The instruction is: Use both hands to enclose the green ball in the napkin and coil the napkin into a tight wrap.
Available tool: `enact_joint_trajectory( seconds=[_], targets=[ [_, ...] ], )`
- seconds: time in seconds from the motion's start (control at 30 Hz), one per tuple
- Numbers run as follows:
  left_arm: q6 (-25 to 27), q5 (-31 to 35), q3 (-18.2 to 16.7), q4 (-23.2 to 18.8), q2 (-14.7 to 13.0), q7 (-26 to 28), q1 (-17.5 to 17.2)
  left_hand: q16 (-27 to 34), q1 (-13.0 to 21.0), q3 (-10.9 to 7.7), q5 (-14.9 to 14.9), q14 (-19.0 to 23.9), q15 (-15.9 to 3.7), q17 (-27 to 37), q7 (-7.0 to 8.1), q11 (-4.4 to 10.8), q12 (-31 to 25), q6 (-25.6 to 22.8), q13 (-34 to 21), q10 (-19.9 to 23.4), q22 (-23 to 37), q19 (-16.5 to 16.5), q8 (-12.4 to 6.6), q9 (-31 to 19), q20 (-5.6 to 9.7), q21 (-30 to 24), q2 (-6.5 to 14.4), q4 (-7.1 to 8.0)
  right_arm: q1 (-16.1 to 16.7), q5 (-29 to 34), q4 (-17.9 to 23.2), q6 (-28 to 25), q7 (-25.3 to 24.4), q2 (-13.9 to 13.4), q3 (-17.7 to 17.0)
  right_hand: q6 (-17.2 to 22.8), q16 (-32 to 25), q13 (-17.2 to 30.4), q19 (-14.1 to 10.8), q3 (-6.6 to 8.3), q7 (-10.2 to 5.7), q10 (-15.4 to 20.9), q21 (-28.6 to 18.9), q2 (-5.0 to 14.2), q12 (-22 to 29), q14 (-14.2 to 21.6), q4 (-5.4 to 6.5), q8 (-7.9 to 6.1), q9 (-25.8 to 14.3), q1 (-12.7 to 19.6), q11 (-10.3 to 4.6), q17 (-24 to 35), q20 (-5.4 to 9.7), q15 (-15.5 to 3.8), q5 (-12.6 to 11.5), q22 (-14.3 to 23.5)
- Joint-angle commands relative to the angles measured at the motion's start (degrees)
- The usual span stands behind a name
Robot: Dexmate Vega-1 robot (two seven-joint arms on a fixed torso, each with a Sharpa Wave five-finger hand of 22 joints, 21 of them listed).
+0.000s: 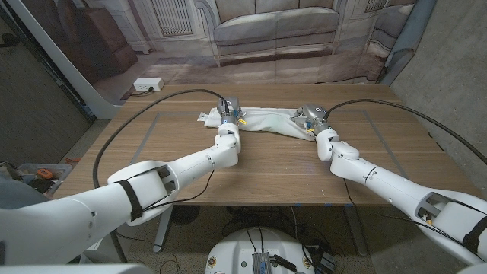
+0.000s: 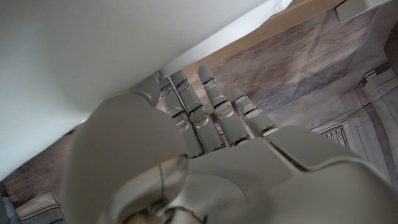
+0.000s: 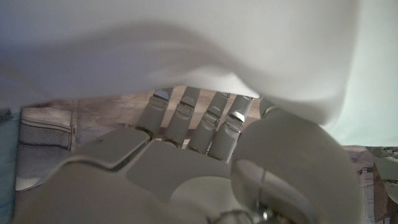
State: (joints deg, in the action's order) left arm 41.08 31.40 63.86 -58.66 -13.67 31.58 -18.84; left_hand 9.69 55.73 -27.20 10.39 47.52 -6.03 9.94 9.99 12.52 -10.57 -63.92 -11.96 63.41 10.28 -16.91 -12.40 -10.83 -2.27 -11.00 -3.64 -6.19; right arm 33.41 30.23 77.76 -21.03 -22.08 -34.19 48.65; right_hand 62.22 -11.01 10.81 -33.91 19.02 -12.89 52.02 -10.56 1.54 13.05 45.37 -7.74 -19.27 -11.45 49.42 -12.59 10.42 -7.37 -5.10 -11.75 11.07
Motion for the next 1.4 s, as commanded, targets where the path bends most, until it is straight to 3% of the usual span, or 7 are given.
enact_joint_trajectory(
  seconds=[0.03,0.17,0.4,0.5,0.97,1.2,1.4],
  targets=[
    [4.28,2.07,1.93,-8.91,-4.12,-5.75,-0.64,0.06,-1.11,0.50,0.47,-2.26,-4.52,0.21,0.12,0.01,0.35,1.36,0.06,-1.85,0.30,1.10,0.36,-0.24,-0.17,0.08,-0.71,0.47,0.38,1.75,2.21,-1.32,1.29,-1.67,0.99,-0.33,0.20,0.05,0.42,-0.85,0.02,-0.21,-0.51,-1.00,-0.49,-0.48,0.11,0.29,0.05,-0.63,0.08,0.15,-0.24,-3.48,-0.28,0.13],
    [5.57,3.14,1.86,-12.30,-5.40,-6.95,-1.32,0.29,-2.27,1.02,0.74,-3.97,-4.36,0.32,0.39,0.07,0.21,3.42,0.06,-3.28,0.31,2.08,0.86,-0.21,-0.31,0.01,-1.40,0.83,0.60,2.00,3.13,-2.05,1.74,-2.07,0.69,-1.79,0.20,0.04,0.95,-1.81,-0.01,-0.92,-0.66,-1.83,-1.08,-1.12,0.67,1.17,0.10,-1.99,0.09,0.31,-0.55,-3.70,-0.60,0.13],
    [10.00,5.39,1.75,-19.52,-8.30,-11.21,-2.12,0.36,-4.44,1.92,1.45,-9.28,-4.11,0.52,0.48,0.00,0.48,9.99,0.22,-8.62,0.36,5.02,1.84,-0.15,-1.11,0.03,-2.35,1.51,1.58,2.42,5.17,-3.19,1.05,-2.66,-0.27,-13.26,0.62,0.14,2.48,-4.34,0.11,-8.26,-1.11,-3.77,-2.69,-5.38,2.02,6.92,-0.02,-5.89,0.29,0.52,-1.73,-2.35,-2.56,0.11],
    [11.62,6.32,1.82,-22.26,-9.43,-13.08,-2.49,0.40,-4.85,2.15,1.66,-10.66,-3.64,0.55,0.19,0.02,0.48,12.06,0.23,-10.27,0.36,5.87,1.95,-0.18,-1.63,0.06,-2.57,1.58,2.17,2.02,5.68,-3.36,0.13,-2.44,-0.98,-15.56,0.55,0.18,2.59,-4.91,0.20,-9.65,-1.20,-3.93,-2.59,-6.16,2.55,7.76,-0.10,-7.09,0.44,0.60,-2.07,-1.99,-2.83,0.11],
    [13.76,9.26,-0.91,-31.39,-13.17,-13.41,-6.67,0.64,-6.79,2.84,2.19,-14.03,-2.75,0.68,-0.13,-0.14,0.65,18.27,0.23,-16.04,0.37,7.66,2.15,-0.25,-2.38,-0.14,-2.42,2.46,6.20,-3.09,9.97,-2.69,-4.33,-2.38,-6.10,-22.69,0.65,0.30,1.46,-8.96,0.39,-13.29,-1.39,-5.18,-1.86,-8.86,6.24,8.95,-0.42,-15.51,1.61,0.47,-5.03,2.01,-2.62,-0.14],
    [12.06,7.96,-5.34,-37.46,-15.59,-11.50,-11.24,0.57,-8.59,3.87,2.66,-16.87,-2.31,0.60,-1.05,-0.23,0.55,25.61,0.17,-22.35,0.38,8.73,2.25,-0.35,-3.19,-0.32,-3.01,3.00,9.47,-3.59,15.10,-4.53,-6.95,-3.28,-8.37,-28.61,1.27,0.33,4.85,-10.15,0.99,-19.07,-0.26,-5.95,-2.11,-15.77,6.19,8.86,-0.53,-16.58,2.90,0.26,-5.11,4.55,-2.94,-0.24],
    [12.25,8.50,-6.12,-44.55,-19.77,-15.81,-13.76,0.50,-10.98,5.72,3.00,-21.11,-1.49,0.58,-2.13,-0.41,0.46,32.45,0.02,-28.99,0.39,11.34,2.05,-0.48,-4.30,-0.02,-4.10,3.66,13.68,-1.59,22.59,-7.88,-8.84,-5.44,-9.76,-30.94,1.30,0.33,8.00,-10.55,0.93,-21.67,0.26,-6.38,-2.10,-19.52,5.77,8.81,-0.53,-16.35,3.27,0.19,-5.14,5.81,-3.24,-0.33]
  ],
)
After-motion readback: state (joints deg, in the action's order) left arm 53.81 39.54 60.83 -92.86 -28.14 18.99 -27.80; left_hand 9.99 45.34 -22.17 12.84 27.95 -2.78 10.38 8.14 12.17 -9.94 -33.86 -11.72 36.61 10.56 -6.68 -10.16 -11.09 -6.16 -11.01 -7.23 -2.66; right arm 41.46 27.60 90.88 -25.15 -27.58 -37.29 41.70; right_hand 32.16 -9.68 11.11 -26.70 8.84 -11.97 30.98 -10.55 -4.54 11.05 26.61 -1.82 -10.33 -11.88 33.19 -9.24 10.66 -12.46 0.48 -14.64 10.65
